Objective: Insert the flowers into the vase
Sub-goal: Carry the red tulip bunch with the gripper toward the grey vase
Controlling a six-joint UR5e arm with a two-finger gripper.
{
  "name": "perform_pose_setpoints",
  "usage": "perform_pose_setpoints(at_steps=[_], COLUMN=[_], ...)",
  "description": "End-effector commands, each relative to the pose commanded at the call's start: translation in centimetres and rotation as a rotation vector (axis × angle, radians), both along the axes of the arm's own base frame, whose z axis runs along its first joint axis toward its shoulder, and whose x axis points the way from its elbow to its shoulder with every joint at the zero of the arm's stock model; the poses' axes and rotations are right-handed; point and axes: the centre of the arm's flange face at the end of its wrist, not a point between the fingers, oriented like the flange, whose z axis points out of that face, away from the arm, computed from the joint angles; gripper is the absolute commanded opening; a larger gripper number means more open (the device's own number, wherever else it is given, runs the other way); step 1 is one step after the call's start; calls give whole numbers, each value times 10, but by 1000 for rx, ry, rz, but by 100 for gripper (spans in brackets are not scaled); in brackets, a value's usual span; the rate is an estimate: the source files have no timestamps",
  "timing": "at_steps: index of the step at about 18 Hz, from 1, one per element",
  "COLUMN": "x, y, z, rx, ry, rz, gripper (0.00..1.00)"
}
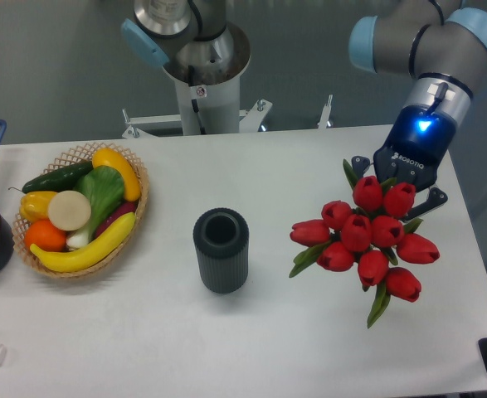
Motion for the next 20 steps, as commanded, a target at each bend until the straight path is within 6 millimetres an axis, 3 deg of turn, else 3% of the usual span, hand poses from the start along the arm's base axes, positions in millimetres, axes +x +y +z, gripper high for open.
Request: perform_pose_setpoints(at_steps=[12,20], x=[12,37], y=[9,44], z=[-8,-12], rx=[-1,38], ry=[-15,-37], rz=[-19,-103], gripper=[7,7])
